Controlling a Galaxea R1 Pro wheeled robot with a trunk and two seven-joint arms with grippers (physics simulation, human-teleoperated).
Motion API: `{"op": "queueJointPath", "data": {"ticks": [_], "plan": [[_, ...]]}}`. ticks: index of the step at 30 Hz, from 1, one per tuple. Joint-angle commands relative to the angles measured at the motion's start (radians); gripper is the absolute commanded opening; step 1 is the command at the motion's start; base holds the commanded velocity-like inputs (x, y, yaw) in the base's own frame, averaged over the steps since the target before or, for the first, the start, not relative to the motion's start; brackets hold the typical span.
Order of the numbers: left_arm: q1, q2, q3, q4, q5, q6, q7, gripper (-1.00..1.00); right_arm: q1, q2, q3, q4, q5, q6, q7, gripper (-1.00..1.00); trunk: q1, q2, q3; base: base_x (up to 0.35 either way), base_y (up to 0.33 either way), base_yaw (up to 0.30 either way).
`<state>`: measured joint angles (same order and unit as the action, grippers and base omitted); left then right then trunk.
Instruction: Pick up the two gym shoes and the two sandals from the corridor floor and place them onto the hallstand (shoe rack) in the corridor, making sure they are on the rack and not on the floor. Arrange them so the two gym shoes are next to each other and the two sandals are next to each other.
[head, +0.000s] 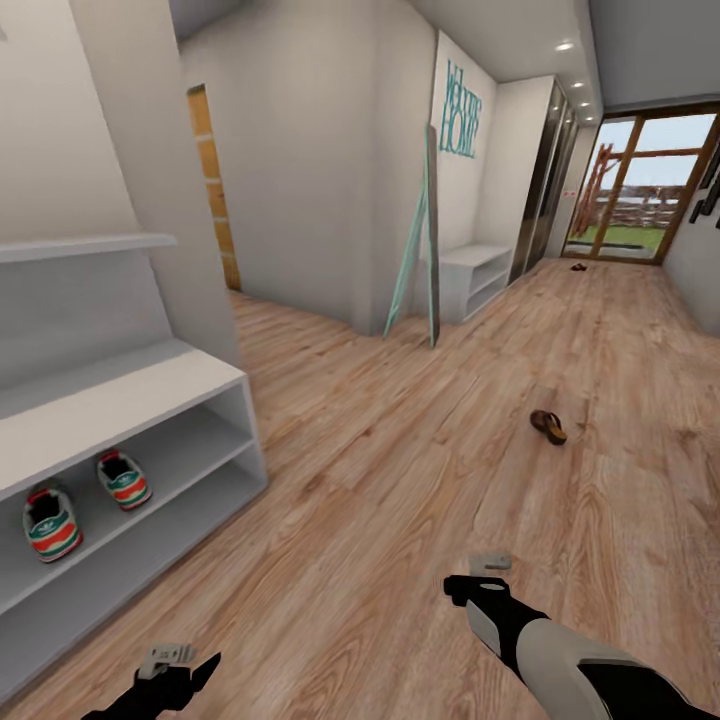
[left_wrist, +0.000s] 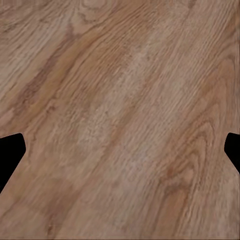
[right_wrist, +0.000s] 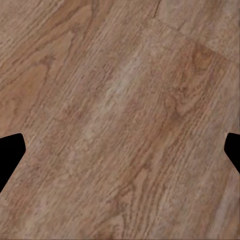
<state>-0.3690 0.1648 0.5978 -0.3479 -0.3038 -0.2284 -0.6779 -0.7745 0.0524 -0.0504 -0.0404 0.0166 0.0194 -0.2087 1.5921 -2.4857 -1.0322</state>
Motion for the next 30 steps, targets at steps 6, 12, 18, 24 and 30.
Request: {"op": "queueJointPath", "data": {"ticks": [6,12,18,24,30], "plan": [[-0.001,0.000,0.008,0.000,-0.011,-0.005,-0.005,1.00,0.000,0.000,-0.005,-0.001,0.002,0.002,-0.002,1.00,0.000,0.000,0.007,0.236,-0.261,-0.235],[-0.001,0.000,0.008,0.000,-0.010,-0.005,-0.005,1.00,0.000,0.000,-0.005,-0.001,0.002,0.002,-0.003,1.00,0.000,0.000,0.014,0.269,-0.240,-0.235],[-0.001,0.002,0.010,-0.001,-0.009,-0.005,-0.005,1.00,0.000,0.001,-0.006,-0.002,0.005,0.003,-0.006,1.00,0.000,0.000,0.021,0.316,-0.191,-0.213],[-0.001,0.002,0.010,-0.002,-0.008,-0.005,-0.005,1.00,0.000,0.001,-0.004,-0.004,0.007,0.003,-0.004,1.00,0.000,0.000,0.022,0.325,-0.179,-0.043],[-0.001,0.002,0.010,-0.002,-0.009,-0.005,-0.005,1.00,0.000,0.001,-0.002,-0.003,0.006,0.004,-0.003,1.00,0.000,0.000,0.022,0.341,-0.133,-0.003]]}}
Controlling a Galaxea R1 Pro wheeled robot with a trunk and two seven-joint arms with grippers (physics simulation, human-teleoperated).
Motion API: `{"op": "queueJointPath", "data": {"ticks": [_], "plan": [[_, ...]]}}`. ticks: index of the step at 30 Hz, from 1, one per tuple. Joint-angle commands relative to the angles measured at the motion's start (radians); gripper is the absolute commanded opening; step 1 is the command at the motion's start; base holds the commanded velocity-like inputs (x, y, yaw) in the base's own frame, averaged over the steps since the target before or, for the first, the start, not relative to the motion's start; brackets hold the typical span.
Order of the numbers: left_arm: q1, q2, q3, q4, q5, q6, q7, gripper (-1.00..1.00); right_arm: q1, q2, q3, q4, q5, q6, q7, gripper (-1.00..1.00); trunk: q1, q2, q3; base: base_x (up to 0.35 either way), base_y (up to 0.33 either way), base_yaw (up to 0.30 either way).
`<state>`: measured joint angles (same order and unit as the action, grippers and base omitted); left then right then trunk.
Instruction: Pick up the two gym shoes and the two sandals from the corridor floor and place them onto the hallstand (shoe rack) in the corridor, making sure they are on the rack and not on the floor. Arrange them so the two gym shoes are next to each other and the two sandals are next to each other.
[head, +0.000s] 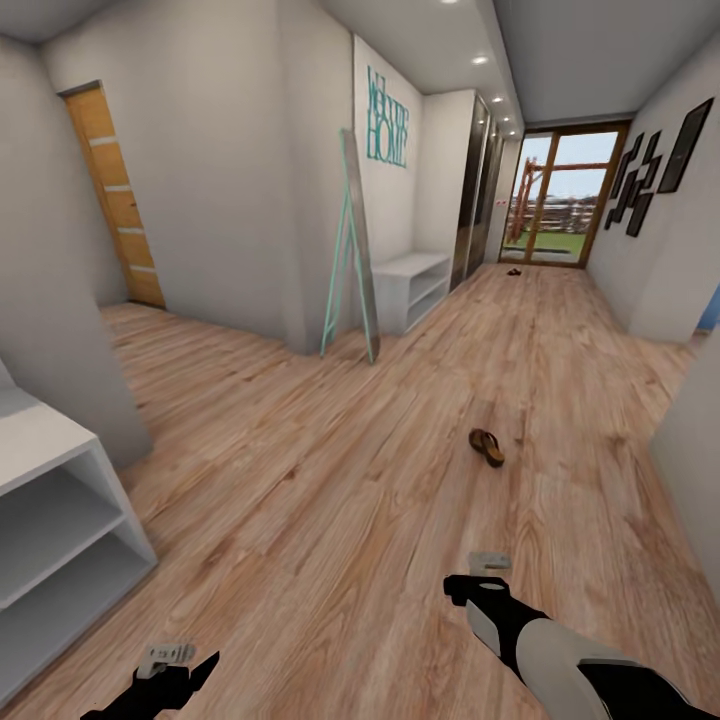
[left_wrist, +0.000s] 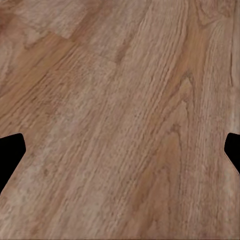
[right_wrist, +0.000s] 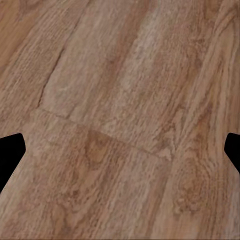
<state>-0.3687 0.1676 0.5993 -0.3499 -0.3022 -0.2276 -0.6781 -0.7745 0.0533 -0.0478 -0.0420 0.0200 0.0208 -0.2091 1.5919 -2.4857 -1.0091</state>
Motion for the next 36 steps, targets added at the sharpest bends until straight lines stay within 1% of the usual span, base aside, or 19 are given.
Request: {"op": "queueJointPath", "data": {"ticks": [1,11,14,21,24,36], "plan": [[-0.001,0.000,0.008,0.000,-0.011,-0.006,-0.004,1.00,0.000,0.000,-0.005,-0.001,0.002,0.002,-0.003,1.00,0.000,0.000,-0.001,0.344,-0.123,-0.001],[-0.001,-0.002,0.007,0.001,-0.012,-0.006,-0.004,1.00,0.000,0.000,-0.005,0.000,0.000,0.002,-0.003,1.00,0.000,0.000,-0.001,0.346,-0.099,0.000],[-0.001,-0.002,0.008,0.002,-0.011,-0.006,-0.003,1.00,0.000,0.000,-0.006,-0.001,0.000,0.002,-0.003,1.00,0.000,0.000,-0.001,0.349,-0.005,0.000],[-0.001,-0.002,0.008,0.002,-0.011,-0.006,0.032,1.00,0.000,0.000,-0.005,0.000,0.001,0.001,-0.003,1.00,0.000,0.000,-0.001,0.349,0.000,0.000],[-0.001,-0.002,0.008,0.002,-0.010,-0.006,0.038,1.00,0.000,0.000,-0.005,0.001,0.001,0.001,-0.003,1.00,0.000,0.000,-0.001,0.349,0.000,0.000],[-0.001,-0.002,0.008,0.002,-0.009,-0.007,0.042,1.00,0.000,0.000,-0.004,0.001,0.006,0.000,-0.003,1.00,0.000,0.000,-0.001,0.349,0.000,0.000]]}}
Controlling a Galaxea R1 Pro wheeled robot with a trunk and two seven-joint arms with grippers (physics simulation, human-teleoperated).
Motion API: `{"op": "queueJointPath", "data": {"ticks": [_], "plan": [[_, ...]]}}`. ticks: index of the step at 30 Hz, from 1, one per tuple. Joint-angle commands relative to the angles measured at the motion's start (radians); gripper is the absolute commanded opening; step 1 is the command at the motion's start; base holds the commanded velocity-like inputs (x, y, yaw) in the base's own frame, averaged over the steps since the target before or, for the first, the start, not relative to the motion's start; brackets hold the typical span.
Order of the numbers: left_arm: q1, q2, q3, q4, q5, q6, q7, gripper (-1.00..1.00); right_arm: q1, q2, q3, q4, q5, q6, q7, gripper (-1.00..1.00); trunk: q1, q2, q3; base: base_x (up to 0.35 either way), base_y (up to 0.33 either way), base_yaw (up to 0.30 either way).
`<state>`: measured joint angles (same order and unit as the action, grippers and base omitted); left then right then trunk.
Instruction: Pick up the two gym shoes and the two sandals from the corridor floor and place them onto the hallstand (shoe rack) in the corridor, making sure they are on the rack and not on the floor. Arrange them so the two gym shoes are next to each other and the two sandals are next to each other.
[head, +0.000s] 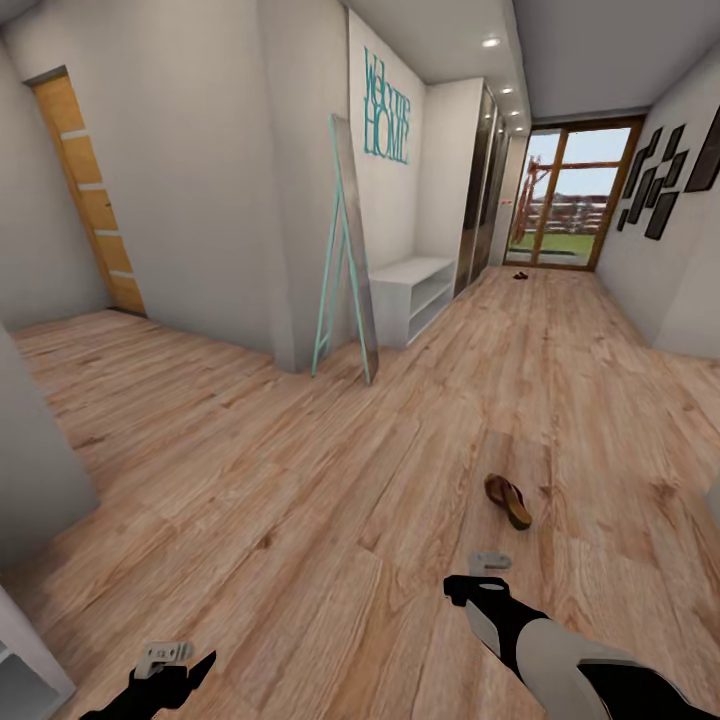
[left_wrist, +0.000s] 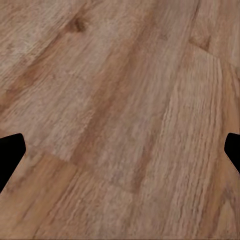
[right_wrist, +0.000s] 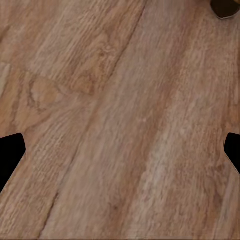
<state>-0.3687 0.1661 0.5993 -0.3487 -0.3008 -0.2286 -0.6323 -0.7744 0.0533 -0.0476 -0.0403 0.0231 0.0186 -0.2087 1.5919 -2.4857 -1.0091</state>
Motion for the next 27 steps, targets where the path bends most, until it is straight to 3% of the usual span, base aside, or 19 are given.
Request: {"op": "queueJointPath", "data": {"ticks": [1,6,9,14,16,27], "plan": [[-0.001,0.000,0.008,0.001,-0.011,-0.006,-0.004,1.00,0.000,0.000,-0.005,-0.001,0.003,0.002,-0.003,1.00,0.000,0.000,-0.001,0.349,0.000,0.000],[-0.001,0.000,0.008,0.001,-0.011,-0.006,-0.004,1.00,0.002,0.001,-0.005,0.000,0.008,-0.043,-0.002,1.00,0.000,0.000,-0.001,0.349,0.000,0.000],[-0.001,0.000,0.008,0.001,-0.011,-0.011,-0.004,1.00,0.021,0.002,-0.005,0.000,0.009,-0.126,-0.002,1.00,0.000,0.000,-0.001,0.349,0.000,0.000],[-0.001,0.000,0.008,0.007,-0.009,-0.047,-0.002,1.00,0.054,0.005,-0.003,0.000,0.009,-0.340,-0.003,1.00,0.000,0.000,-0.001,0.349,0.000,0.000],[-0.001,0.000,0.008,0.016,-0.009,-0.055,0.002,1.00,0.058,0.006,-0.003,0.000,0.009,-0.378,-0.004,1.00,0.000,0.000,-0.001,0.349,0.000,0.000],[-0.001,0.000,0.008,0.031,-0.008,-0.064,0.009,1.00,0.063,0.007,-0.004,-0.001,0.002,-0.417,-0.004,1.00,0.000,0.000,-0.001,0.349,0.000,0.000]]}}
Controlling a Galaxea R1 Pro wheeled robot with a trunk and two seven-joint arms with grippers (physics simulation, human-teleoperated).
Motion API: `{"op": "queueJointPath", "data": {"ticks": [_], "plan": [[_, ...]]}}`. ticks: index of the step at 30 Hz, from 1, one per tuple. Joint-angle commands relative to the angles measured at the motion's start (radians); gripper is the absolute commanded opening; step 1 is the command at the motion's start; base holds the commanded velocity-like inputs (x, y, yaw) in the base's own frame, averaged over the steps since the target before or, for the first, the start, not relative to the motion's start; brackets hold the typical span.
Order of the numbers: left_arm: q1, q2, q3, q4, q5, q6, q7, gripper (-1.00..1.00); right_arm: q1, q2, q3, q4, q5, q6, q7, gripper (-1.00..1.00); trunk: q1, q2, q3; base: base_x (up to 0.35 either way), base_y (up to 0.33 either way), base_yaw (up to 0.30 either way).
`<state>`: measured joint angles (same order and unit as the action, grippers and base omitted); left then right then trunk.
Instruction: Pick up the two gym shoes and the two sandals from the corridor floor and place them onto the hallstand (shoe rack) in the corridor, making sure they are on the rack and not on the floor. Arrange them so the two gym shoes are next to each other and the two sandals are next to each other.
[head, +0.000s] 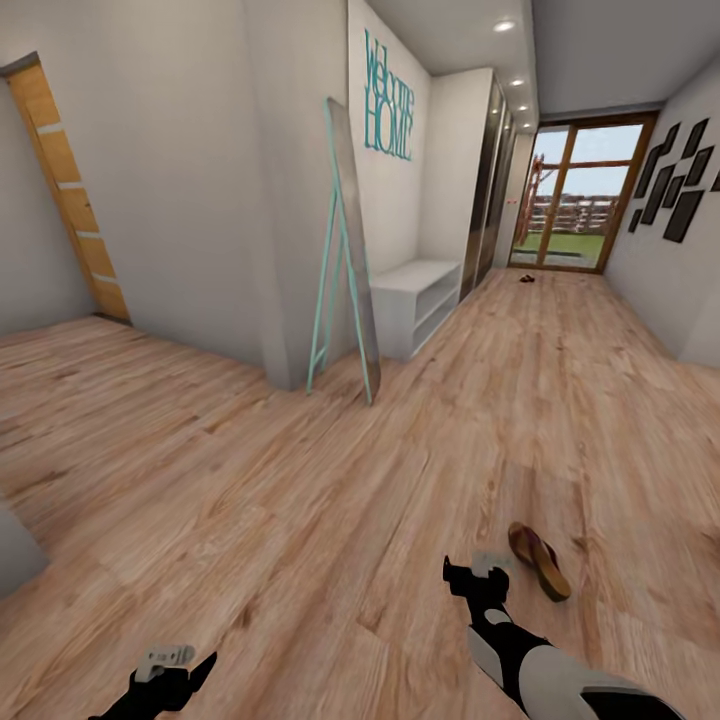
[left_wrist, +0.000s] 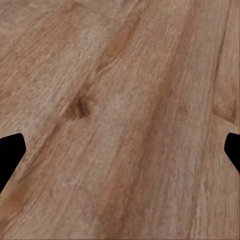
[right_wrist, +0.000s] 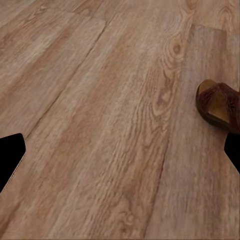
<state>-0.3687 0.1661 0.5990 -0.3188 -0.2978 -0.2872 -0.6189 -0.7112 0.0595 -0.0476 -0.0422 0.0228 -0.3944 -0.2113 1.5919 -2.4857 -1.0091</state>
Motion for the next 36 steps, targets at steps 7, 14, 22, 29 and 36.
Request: {"op": "queueJointPath", "data": {"ticks": [7,14,22,29,36], "plan": [[-0.001,0.000,0.008,0.001,-0.011,-0.006,-0.004,1.00,-0.001,-0.001,-0.005,0.001,0.000,-0.004,-0.001,1.00,0.000,0.000,-0.001,0.349,0.000,0.000],[-0.001,0.000,0.008,0.001,-0.011,-0.006,-0.004,1.00,-0.001,-0.001,-0.005,0.001,0.000,-0.004,-0.001,1.00,0.000,0.000,-0.001,0.349,0.000,0.000],[-0.001,0.000,0.008,0.001,-0.011,-0.006,-0.004,1.00,-0.001,-0.001,-0.005,0.001,0.000,-0.004,-0.001,1.00,0.000,0.000,-0.001,0.349,0.000,0.000],[-0.001,0.000,0.008,0.002,-0.011,-0.006,-0.004,1.00,-0.001,-0.001,-0.005,0.001,0.000,-0.004,-0.002,1.00,0.000,0.000,-0.001,0.349,0.000,0.000],[-0.001,0.000,0.009,0.001,-0.011,-0.006,-0.004,1.00,-0.001,-0.001,-0.005,0.001,0.000,-0.004,-0.002,1.00,0.000,0.000,-0.001,0.349,0.000,0.000]]}}
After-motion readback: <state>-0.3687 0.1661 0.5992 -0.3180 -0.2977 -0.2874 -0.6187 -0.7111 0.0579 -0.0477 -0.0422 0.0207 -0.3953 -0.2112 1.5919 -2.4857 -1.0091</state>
